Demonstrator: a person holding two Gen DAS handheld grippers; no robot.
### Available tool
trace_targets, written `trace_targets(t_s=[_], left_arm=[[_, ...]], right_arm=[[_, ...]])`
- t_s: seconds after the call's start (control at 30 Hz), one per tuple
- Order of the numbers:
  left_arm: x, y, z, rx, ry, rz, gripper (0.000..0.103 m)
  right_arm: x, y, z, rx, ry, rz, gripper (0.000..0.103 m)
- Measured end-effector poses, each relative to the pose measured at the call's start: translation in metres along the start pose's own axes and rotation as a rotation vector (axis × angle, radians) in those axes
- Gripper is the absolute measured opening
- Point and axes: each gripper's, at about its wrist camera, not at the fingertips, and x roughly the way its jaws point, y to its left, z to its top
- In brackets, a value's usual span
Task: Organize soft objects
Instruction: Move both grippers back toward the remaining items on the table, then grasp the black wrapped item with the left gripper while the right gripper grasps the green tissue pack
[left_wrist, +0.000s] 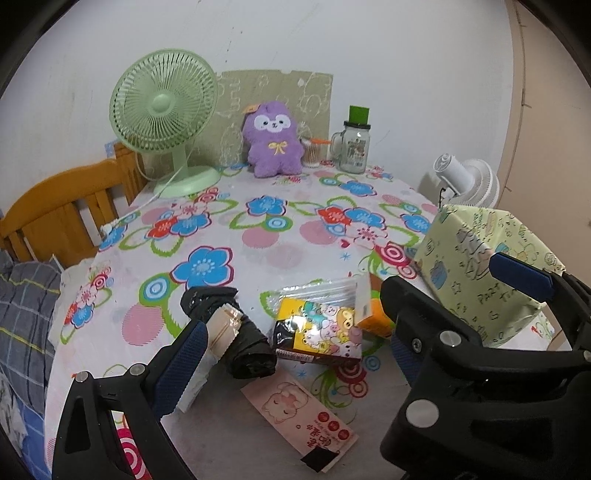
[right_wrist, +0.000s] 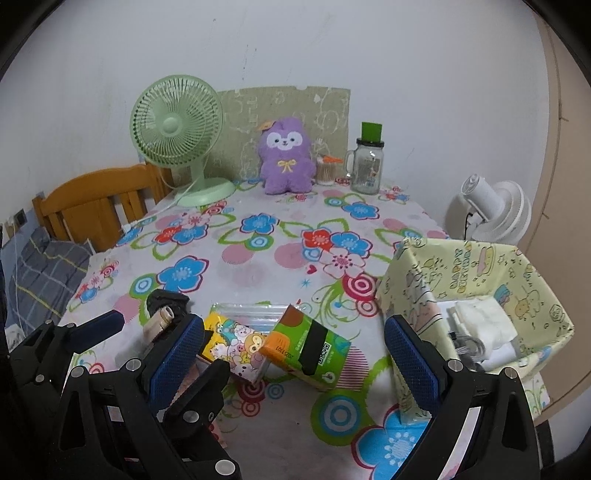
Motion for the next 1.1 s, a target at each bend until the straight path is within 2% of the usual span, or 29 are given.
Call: trace_targets(t_s=[0.3,0.6,0.9,1.1], left_arm=[[0.022,0.009,-0.008,-0.028,0.051,0.006,0.1],[0.043,0.017,-0.014,-0.038,0.092,0.028,0.1],[0.059,0.016,-0.016,-0.026,0.121,0.039,0.1],[0.064,0.017,-0.016,-0.036,0.126,0.031,0.101]], right_arm=[[0.028,0.004,-0.006,-0.004,0.058,0.005,0.099],[0.056,0.002,-0.014,0.021,0.122,0.011,0.093],[0.083,-0.003,-0.021,0.048,0.188,0.017,0.078],[0.087,-0.006,-0.022,0.06,0.184,0.018,0.063]])
